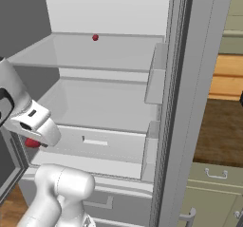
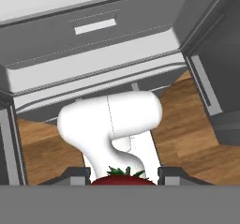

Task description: Take the strawberry from the fridge and place it on top of the pancake, located on the dining counter.

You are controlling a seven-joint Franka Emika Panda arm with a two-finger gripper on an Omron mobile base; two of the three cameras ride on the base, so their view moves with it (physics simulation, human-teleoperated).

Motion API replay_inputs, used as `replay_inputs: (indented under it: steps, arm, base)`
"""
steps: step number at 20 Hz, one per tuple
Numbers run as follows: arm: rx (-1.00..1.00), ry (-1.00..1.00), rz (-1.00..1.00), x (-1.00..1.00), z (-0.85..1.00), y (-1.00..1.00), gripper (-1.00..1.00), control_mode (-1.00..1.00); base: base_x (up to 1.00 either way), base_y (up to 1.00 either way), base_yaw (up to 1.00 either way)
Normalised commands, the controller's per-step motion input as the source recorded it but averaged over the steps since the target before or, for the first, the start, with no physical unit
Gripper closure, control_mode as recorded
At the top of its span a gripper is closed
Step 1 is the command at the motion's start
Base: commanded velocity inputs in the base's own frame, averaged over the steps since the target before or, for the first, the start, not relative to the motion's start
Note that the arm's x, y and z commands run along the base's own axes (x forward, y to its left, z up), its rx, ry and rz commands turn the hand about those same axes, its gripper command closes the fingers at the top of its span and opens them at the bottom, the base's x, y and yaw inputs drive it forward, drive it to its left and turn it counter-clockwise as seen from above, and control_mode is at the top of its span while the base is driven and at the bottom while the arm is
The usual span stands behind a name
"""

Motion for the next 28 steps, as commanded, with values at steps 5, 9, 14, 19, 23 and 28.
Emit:
replay_inputs:
  steps: [5,9,14,19,23,28]
  arm:
    - [0.00,-0.07,0.10,-0.06,-0.03,-0.31,1.00,-1.00]
    - [0.08,-0.19,0.23,0.00,0.00,-0.04,1.00,-1.00]
    - [0.03,-0.11,0.12,-0.01,0.00,0.00,1.00,-1.00]
    - [0.00,0.00,0.00,0.00,0.00,0.01,1.00,-1.00]
    - [0.00,0.00,0.00,0.00,0.00,0.00,1.00,1.00]
    - [0.00,0.00,0.00,0.00,0.00,0.00,1.00,1.00]
  base:
    - [0.00,0.00,0.00]
    - [0.00,0.00,0.00]
    - [0.00,0.00,0.00]
    - [0.00,0.00,0.00]
    - [0.00,0.00,0.00]
    - [-0.13,0.00,0.00]
